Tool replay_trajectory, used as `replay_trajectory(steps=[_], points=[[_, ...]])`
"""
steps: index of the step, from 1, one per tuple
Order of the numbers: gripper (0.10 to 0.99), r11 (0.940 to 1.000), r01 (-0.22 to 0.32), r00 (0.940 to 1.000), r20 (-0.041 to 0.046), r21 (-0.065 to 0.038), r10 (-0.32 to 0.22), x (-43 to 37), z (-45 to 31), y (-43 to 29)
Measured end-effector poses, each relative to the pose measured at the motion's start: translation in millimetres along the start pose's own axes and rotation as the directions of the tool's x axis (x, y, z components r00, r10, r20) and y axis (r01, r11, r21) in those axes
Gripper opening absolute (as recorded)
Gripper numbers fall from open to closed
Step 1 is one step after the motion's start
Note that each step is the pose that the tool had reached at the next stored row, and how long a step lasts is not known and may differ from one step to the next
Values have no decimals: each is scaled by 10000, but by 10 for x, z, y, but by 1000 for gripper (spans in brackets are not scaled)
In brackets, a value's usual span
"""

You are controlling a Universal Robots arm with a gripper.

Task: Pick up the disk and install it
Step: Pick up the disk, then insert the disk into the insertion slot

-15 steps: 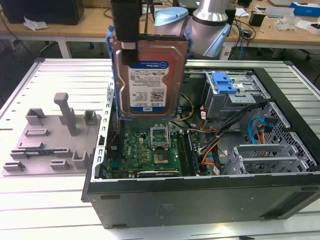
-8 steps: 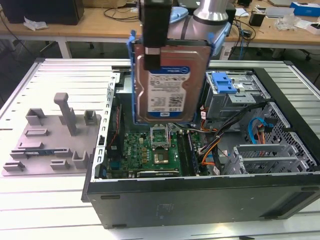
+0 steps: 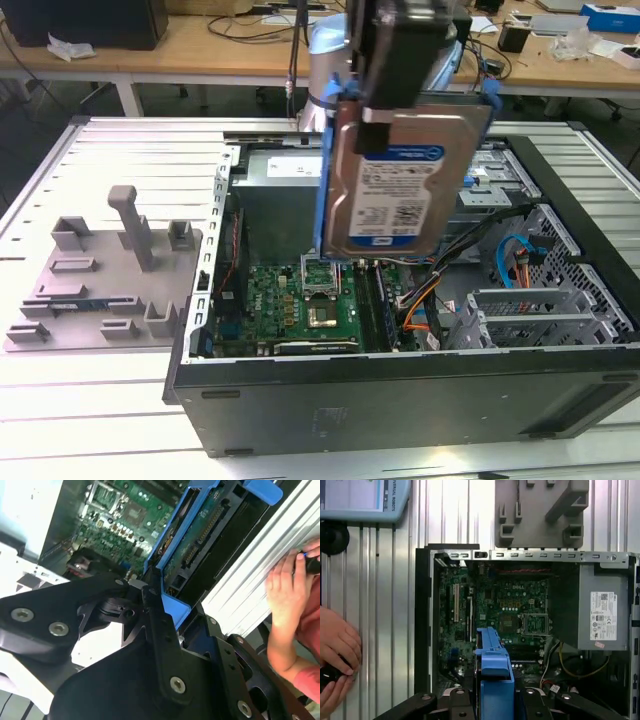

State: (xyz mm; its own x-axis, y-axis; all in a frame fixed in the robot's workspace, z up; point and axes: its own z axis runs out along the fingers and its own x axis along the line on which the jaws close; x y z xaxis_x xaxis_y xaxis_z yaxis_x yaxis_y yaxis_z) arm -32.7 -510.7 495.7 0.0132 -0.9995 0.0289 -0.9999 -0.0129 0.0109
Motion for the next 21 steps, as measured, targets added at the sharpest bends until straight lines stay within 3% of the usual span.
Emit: replay_trajectory(steps=[2, 20, 21], points=[[369, 10000, 2, 10000, -1, 0, -2, 38, 0, -121], [369, 10000, 0, 10000, 5, 0, 0, 39, 0, -123], [369, 10000, 0, 10000, 64, 1, 0, 39, 2, -122]])
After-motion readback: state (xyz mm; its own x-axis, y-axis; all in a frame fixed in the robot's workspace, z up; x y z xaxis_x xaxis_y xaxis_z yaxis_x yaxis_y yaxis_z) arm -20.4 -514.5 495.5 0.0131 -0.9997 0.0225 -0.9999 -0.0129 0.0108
